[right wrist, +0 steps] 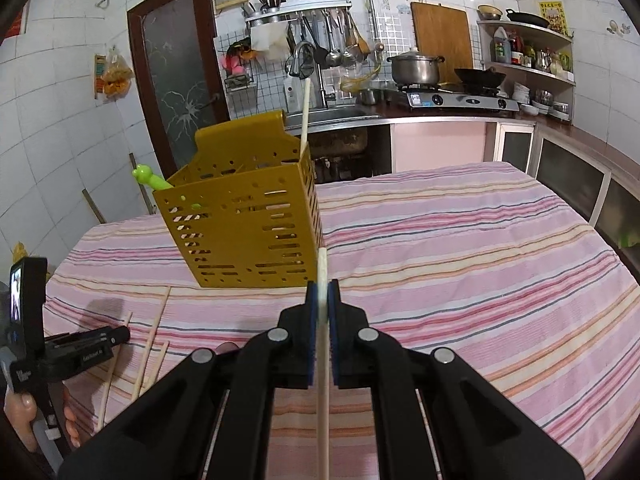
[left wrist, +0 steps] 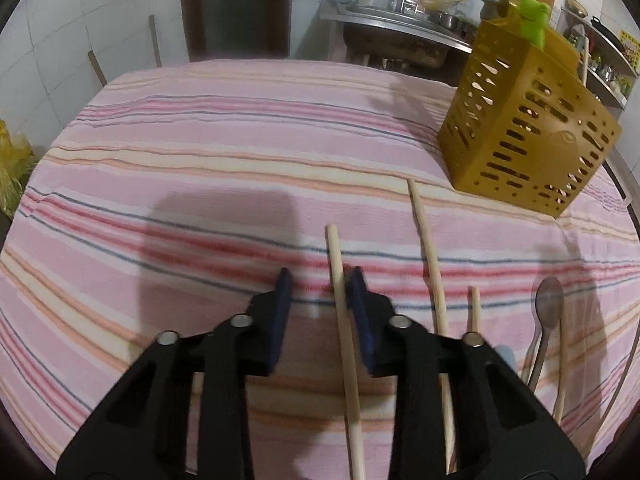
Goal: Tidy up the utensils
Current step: 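Reach the left tool back to the chopsticks while the right tool lowers its chopstick into the holder, then grasp a wooden chopstick with the left tool while the right tool holds its chopstick above the holder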
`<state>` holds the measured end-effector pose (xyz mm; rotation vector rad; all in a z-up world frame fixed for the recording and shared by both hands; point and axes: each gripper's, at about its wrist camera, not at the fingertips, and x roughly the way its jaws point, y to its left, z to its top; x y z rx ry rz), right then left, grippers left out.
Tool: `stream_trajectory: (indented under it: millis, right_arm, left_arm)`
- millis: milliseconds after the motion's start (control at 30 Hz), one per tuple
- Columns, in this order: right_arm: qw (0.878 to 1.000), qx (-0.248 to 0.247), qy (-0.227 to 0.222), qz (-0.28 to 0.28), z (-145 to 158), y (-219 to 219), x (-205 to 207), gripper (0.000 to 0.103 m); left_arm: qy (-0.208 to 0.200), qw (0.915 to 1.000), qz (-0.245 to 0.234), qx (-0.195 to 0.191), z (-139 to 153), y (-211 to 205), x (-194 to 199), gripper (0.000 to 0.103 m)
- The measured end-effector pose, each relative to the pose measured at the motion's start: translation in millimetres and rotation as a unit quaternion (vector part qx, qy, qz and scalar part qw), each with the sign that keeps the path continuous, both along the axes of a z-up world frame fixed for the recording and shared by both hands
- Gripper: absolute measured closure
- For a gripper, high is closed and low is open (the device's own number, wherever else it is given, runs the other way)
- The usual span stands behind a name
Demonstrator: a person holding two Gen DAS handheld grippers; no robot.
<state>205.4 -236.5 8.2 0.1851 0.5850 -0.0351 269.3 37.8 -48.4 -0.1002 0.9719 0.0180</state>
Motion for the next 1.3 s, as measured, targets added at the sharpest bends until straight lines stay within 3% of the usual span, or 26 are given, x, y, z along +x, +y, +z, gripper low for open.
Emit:
stream_trajectory:
  millis: [67, 267, 467, 700, 900, 1067, 1300]
  right_arm:
    - [1.000, 0.002, 0.000, 0.000, 1.6, 0.7, 1.6, 0.097]
    - [1.000, 0.005, -0.009, 0.005, 9.8, 3.8, 0.2, 0.097]
    - [0.999, 0.026, -0.037, 0.010, 22.9, 3.6, -10.9, 0.097]
    - [0.997, 0.029, -0.074, 0.015, 37.2, 6.7, -25.6, 0.097]
    - [0.993, 0.023, -0.116, 0.016, 46.8, 6.5, -40.0, 0.097]
    - [0.990, 0.027, -0.134, 0.016, 49.7, 3.7, -46.9, 0.097]
    - [0.991, 0.039, -0.127, 0.015, 50.7, -3.6, -43.8, 0.097]
  left_arm:
    - [0.005, 0.9999, -0.008, -0.011, 0.3, -0.2, 5.4, 0.097]
    - [-0.019, 0.9991, -0.012, -0.036, 8.6, 2.1, 3.7, 0.098]
    - [-0.100, 0.9940, -0.016, -0.040, 46.5, 1.0, -25.0, 0.098]
    - [-0.208, 0.9773, -0.027, -0.026, 94.5, -9.5, -75.3, 0.099]
    - [-0.268, 0.9628, -0.033, -0.012, 125.1, -14.1, -110.9, 0.099]
    - [-0.286, 0.9573, -0.039, -0.005, 135.3, -19.7, -121.4, 0.099]
    - [-0.302, 0.9524, -0.041, -0.012, 145.6, -18.4, -124.9, 0.099]
